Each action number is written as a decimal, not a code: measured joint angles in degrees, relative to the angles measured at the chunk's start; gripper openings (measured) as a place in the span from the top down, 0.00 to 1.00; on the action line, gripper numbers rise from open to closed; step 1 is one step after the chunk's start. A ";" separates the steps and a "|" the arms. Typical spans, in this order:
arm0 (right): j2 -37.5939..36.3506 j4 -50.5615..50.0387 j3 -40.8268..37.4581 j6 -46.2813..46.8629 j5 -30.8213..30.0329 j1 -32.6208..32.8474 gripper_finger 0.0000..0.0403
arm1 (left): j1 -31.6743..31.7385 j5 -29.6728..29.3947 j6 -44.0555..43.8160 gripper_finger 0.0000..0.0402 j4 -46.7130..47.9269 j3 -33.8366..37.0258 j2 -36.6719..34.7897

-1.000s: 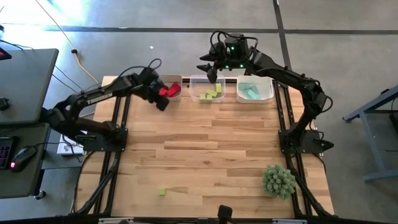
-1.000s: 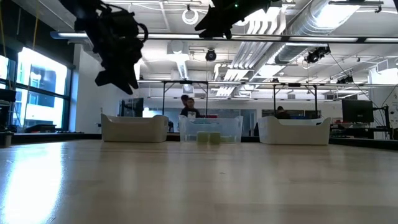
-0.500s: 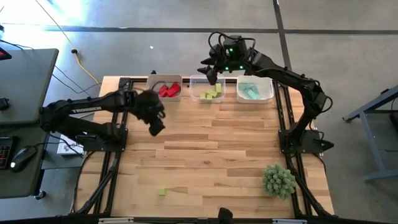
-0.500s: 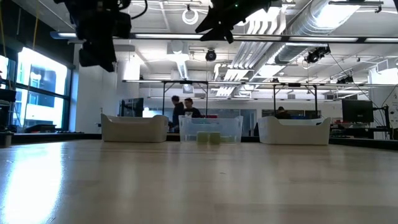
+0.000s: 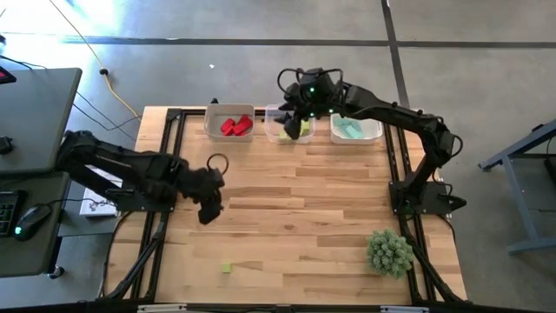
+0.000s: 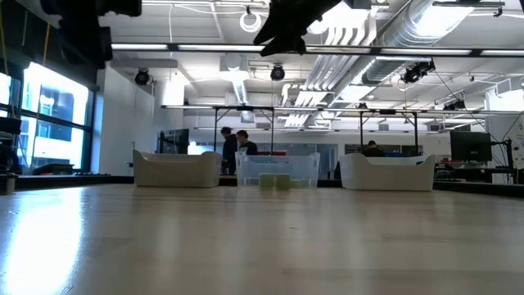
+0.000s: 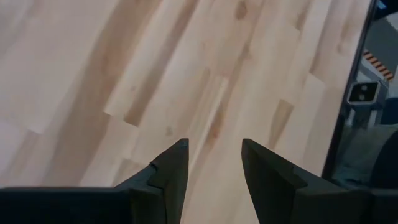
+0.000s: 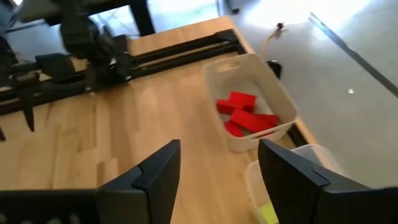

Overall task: Sort & place blocks by color
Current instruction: Put the green block into the transparent bin

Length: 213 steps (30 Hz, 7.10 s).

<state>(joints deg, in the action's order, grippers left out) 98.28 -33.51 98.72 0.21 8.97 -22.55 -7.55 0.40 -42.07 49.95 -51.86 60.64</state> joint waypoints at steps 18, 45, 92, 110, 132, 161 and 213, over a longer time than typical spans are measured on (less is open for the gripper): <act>0.00 -4.00 0.00 -0.01 -0.05 5.61 0.50 | -19.02 -6.35 -19.18 0.67 0.00 0.00 3.73; 0.00 -5.17 0.00 4.94 -0.05 6.87 0.50 | -30.32 -1.39 -12.77 0.47 -13.58 0.00 24.09; 0.00 -7.87 0.00 6.42 0.43 6.86 0.50 | -31.28 -7.14 -4.21 0.47 -28.57 0.00 38.20; 0.00 -7.86 0.00 7.50 0.39 6.87 0.50 | -28.63 -5.32 -2.31 0.74 -28.81 -0.04 38.40; 0.00 -8.24 0.00 7.41 0.37 6.86 0.50 | -9.82 -3.34 19.13 0.74 -22.19 0.00 29.42; 0.00 -0.81 0.00 8.91 -15.98 -2.32 0.50 | 35.77 -3.22 38.80 0.74 -45.73 0.02 19.83; 0.00 -2.56 0.00 8.79 -15.87 -9.65 0.50 | 49.15 3.74 33.81 0.62 -50.82 -14.78 46.47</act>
<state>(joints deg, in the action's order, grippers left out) 98.28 -36.07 98.72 8.99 -6.90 -32.21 41.60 4.14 -8.26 -0.86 -66.63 107.11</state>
